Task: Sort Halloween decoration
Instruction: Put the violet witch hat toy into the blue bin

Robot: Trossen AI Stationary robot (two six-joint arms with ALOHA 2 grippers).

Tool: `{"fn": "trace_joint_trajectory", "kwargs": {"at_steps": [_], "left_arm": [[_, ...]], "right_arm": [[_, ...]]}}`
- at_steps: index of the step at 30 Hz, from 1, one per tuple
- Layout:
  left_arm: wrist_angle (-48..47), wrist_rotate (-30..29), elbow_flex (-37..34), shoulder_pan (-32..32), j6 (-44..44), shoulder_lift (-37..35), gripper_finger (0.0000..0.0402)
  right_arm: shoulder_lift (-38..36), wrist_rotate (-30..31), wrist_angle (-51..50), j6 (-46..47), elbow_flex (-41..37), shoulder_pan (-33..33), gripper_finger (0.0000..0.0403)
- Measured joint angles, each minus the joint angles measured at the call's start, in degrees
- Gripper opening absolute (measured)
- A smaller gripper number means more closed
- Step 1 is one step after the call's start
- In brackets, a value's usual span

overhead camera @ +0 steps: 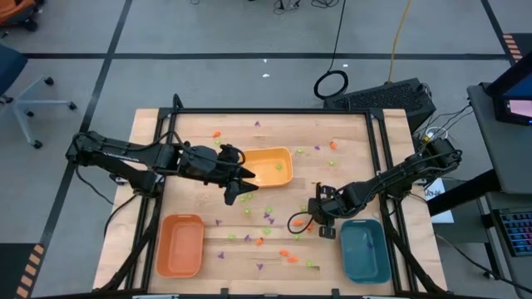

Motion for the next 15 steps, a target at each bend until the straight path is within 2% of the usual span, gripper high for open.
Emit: {"fn": "trace_joint_trajectory", "kwargs": {"at_steps": [11, 15], "left_arm": [[0.0, 0.0, 0.0, 0.0, 0.0, 0.0, 0.0246], [0.0, 0.0, 0.0, 0.0, 0.1, 0.0, 0.0246]], "right_arm": [[0.0, 0.0, 0.1, 0.0, 0.0, 0.0, 0.0007], [0.0, 0.0, 0.3, 0.0, 0.0, 0.0, 0.0005]]}}
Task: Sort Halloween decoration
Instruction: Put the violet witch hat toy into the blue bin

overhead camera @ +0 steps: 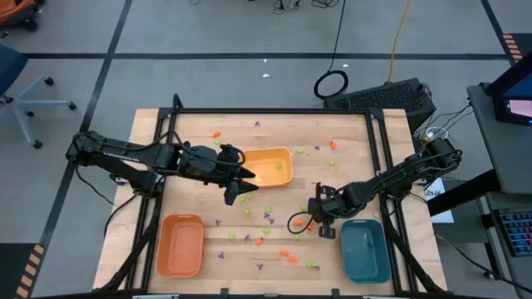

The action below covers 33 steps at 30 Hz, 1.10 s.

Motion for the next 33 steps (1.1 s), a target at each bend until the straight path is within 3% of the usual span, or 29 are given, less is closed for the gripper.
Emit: {"fn": "trace_joint_trajectory", "kwargs": {"at_steps": [9, 19, 26, 33], "left_arm": [[0.0, 0.0, 0.0, 0.0, 0.3, 0.0, 0.0246], [0.0, 0.0, 0.0, 0.0, 0.3, 0.0, 0.0246], [0.0, 0.0, 0.0, 0.0, 0.4, 0.0, 0.0246], [0.0, 0.0, 0.0, 0.0, 0.3, 0.0, 0.0246]], "right_arm": [[-1.8, -0.6, -2.6, 3.4, 2.9, 0.0, 0.0001], [-13.6, -0.1, -8.9, 11.0, 10.6, 0.0, 0.0], [-22.6, 9.6, -2.5, 20.3, 12.2, 0.1, 0.0], [-26.5, 18.4, 5.7, 17.3, 12.2, 0.0, 0.0]]}}
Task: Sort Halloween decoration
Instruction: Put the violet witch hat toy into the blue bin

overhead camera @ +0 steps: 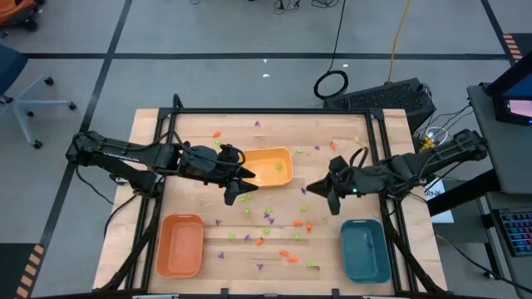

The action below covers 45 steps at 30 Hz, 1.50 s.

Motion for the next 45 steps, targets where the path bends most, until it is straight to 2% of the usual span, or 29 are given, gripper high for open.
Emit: {"fn": "trace_joint_trajectory", "kwargs": {"at_steps": [3, 10, 18, 45], "left_arm": [[0.1, 0.0, 0.0, 0.0, -0.1, 0.0, 0.0246], [0.3, 0.0, 0.0, 0.0, -0.4, 0.0, 0.0246], [0.3, 0.1, 0.0, 0.0, -0.4, 0.0, 0.0246], [3.3, -0.5, 0.0, 0.0, -0.4, 0.0, 0.0246]], "right_arm": [[-0.3, 2.5, 3.6, -1.9, 0.0, -0.9, 0.0], [-0.3, 2.3, 15.1, -7.5, 0.0, -2.7, 0.0], [-0.7, 2.3, 23.1, -13.2, 0.0, -3.6, 0.0], [-6.8, 2.0, 20.9, -22.3, 0.0, -3.5, 0.0]]}}
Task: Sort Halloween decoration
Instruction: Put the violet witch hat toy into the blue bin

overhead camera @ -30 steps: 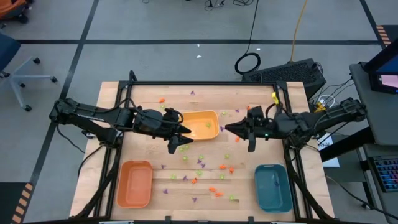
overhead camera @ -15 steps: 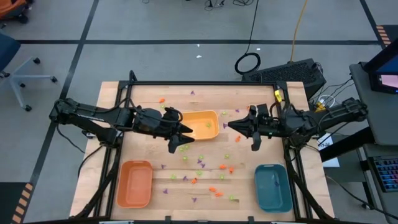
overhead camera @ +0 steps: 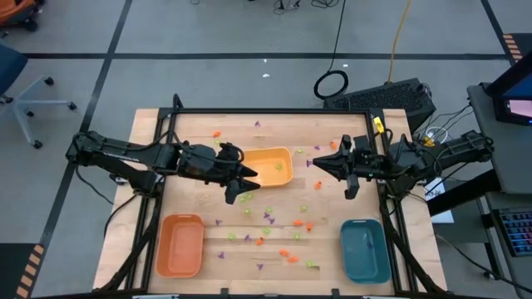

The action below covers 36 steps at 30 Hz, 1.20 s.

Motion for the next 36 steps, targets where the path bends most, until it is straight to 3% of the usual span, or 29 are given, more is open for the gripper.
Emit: {"fn": "trace_joint_trajectory", "kwargs": {"at_steps": [12, 22, 32, 36], "left_arm": [[0.0, 0.0, 0.0, 0.0, 0.5, 0.0, 0.0246], [0.0, 0.0, 0.0, 0.0, 3.1, 0.0, 0.0246], [0.7, 0.0, 0.0, 0.0, 3.5, 0.0, 0.0246], [1.3, 0.0, 0.0, 0.0, 3.5, 0.0, 0.0246]], "right_arm": [[0.0, -0.2, -0.2, -6.1, 0.0, 0.0, 0.0], [-0.4, -8.7, -2.6, -18.2, 0.0, 0.3, 0.0], [-1.0, -8.8, -8.8, -34.2, 0.0, 0.3, 0.0], [-1.0, -7.5, -9.5, -33.1, 0.0, 0.3, 0.0]]}}
